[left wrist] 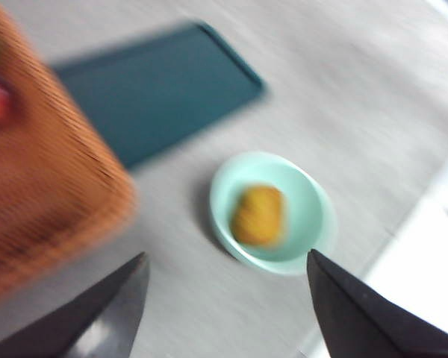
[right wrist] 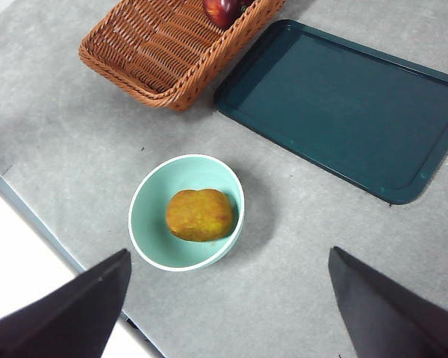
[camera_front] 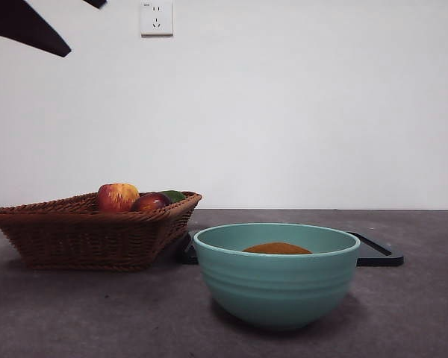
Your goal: Pick up the wifruite, put it on the bowl, pick up the plate, put it on desk
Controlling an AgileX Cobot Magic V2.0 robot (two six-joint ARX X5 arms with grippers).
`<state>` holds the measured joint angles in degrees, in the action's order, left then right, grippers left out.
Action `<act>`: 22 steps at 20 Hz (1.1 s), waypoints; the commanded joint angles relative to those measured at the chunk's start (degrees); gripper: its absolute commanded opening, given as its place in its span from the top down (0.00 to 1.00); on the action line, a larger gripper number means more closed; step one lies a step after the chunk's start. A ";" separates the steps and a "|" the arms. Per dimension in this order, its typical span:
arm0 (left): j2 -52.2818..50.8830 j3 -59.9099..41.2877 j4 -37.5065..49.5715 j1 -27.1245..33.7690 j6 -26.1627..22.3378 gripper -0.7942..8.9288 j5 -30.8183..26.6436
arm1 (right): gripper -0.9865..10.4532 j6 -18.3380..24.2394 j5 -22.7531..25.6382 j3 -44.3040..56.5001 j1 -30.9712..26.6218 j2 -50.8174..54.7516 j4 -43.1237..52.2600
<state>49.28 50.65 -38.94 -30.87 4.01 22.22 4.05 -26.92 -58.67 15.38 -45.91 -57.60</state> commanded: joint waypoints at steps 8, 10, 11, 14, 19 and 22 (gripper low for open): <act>-1.38 -0.20 -4.98 -0.26 -1.86 0.57 5.18 | 0.54 -0.66 -0.07 -1.14 0.31 -0.50 -0.37; -1.38 -0.20 -5.01 -0.26 -1.86 0.57 5.18 | 0.54 -0.98 -0.07 -1.11 0.31 -0.68 -0.79; -1.38 -0.20 -5.01 -0.26 -1.84 0.57 5.18 | 0.54 -1.77 -0.09 -1.11 0.31 -0.94 -0.96; -1.38 -0.20 -4.90 -0.26 -1.84 0.57 5.18 | 0.54 -3.93 -0.15 0.59 1.66 -2.67 -0.92; -1.38 -0.20 -4.87 -0.26 -1.86 0.57 5.18 | 0.54 -11.47 -0.07 11.28 7.89 -5.66 10.69; -1.38 -0.20 -4.85 -0.26 -1.84 0.57 5.18 | 0.60 -15.74 2.38 15.47 12.07 -9.35 19.65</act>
<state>47.57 50.15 -44.38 -30.87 2.85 27.16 -9.19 -24.67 -42.87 27.05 -54.57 -38.85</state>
